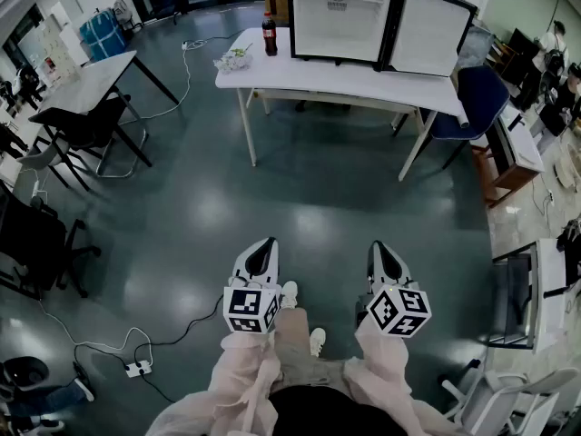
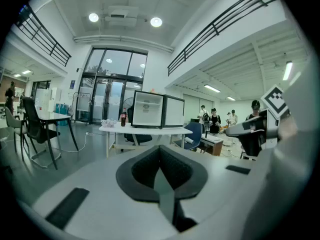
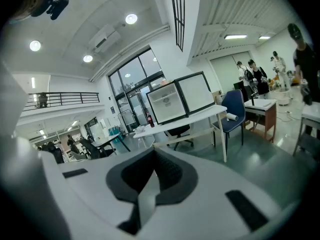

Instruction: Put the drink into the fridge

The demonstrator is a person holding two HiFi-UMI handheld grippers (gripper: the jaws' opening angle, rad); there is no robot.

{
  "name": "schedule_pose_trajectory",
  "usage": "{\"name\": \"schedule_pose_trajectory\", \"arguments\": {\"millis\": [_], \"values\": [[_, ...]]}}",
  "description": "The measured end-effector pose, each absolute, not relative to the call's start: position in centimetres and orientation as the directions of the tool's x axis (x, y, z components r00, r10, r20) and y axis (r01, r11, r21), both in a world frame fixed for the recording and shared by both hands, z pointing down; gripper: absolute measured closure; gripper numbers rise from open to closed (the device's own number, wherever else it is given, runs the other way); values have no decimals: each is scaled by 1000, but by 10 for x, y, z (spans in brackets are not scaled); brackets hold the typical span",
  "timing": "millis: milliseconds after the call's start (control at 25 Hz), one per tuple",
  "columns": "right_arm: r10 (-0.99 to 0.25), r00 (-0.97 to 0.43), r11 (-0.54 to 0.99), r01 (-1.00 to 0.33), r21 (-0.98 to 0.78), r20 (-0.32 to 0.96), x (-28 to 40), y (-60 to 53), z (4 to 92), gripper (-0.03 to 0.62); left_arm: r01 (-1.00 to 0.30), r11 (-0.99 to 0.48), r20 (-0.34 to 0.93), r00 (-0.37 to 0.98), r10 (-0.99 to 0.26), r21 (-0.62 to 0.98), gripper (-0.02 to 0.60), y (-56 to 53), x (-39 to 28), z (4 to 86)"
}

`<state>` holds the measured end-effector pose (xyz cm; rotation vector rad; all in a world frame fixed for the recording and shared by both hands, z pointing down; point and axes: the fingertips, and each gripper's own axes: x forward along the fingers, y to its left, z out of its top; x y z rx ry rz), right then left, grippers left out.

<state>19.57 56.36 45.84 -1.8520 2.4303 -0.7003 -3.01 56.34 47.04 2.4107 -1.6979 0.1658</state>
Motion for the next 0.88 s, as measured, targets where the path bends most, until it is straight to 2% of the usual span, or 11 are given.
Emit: {"name": "schedule_pose_trajectory", "arguments": {"millis": [440,880], "values": [[-910,-366,267,-878,-398,196,188,601,438,582,-956,-282,180,292,-939,76,571,610,-26,459],[-895,-387,281,-875,-394,221,184,614,444,582,-960,-271,174,279,-945,68,571,633,-19,452]]}}
